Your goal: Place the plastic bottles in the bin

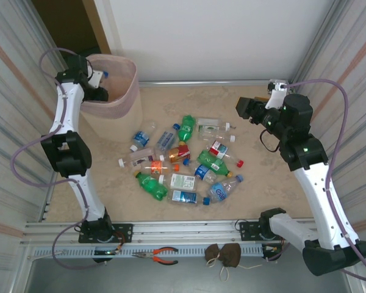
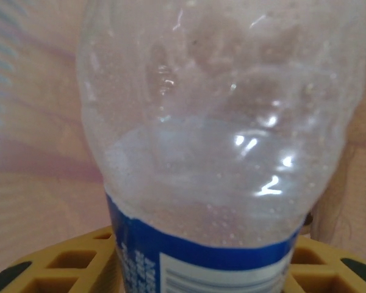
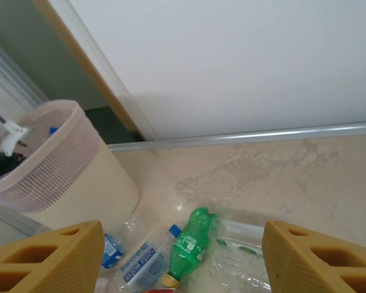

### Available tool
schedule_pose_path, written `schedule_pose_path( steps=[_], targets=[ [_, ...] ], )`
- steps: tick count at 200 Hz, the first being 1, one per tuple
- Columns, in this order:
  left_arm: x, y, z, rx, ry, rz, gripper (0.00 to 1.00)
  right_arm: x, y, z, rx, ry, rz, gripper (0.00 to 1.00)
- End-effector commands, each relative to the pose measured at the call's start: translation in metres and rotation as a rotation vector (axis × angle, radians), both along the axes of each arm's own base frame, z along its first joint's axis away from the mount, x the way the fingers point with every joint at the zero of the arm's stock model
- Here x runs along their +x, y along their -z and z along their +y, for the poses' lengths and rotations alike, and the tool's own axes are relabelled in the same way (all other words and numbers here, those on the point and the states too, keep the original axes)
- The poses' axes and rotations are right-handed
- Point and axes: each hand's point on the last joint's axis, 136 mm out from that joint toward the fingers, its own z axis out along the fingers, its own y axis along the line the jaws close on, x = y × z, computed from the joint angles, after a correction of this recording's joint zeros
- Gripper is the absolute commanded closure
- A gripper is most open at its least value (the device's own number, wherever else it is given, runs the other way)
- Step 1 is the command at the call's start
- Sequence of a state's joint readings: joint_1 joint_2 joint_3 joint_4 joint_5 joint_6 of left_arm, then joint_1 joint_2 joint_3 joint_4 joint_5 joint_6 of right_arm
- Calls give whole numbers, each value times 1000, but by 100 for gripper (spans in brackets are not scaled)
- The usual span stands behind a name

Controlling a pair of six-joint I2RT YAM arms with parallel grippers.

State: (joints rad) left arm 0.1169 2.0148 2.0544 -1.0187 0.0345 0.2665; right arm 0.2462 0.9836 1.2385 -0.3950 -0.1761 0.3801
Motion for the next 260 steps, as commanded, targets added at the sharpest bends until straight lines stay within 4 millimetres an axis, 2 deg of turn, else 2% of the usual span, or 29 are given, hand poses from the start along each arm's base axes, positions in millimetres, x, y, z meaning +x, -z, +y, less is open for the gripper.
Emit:
schedule_pose_path(
  steps=[1, 63, 91, 132, 149, 185, 214, 219, 238, 242, 260],
  targets=[
    [-24, -12, 7, 44, -20, 26, 54, 2, -2, -1, -12, -4, -24, 32],
    [-51, -20, 19, 82, -115, 78, 54, -1, 0, -1, -13, -6, -20, 32],
    [-59, -22, 17, 64, -131, 92, 54, -2, 1, -3, -13, -3, -21, 32],
    [-49, -20, -16, -126, -89, 84, 51, -3, 0, -4, -9, -1, -22, 32],
    [-41, -10, -24, -153, -84, 103, 50, -4, 1, -5, -8, 1, -22, 32],
    [-30, 19, -30, -173, -87, 166, 44, -3, 5, -9, -19, 23, -1, 32],
    [-26, 39, -30, -175, -98, 209, 40, 2, 21, -17, -49, 58, 68, 33],
    [-26, 41, -30, -177, -98, 212, 39, 9, 34, -17, -58, 60, 109, 32],
    [-25, 43, -34, -199, -90, 213, 36, 18, 59, -19, -73, 64, 205, 32],
    [-24, 54, -35, -203, -91, 239, 35, 20, 65, -20, -77, 64, 228, 32],
    [-25, 55, -36, -209, -91, 239, 33, 28, 96, -23, -100, 72, 336, 33]
  ],
)
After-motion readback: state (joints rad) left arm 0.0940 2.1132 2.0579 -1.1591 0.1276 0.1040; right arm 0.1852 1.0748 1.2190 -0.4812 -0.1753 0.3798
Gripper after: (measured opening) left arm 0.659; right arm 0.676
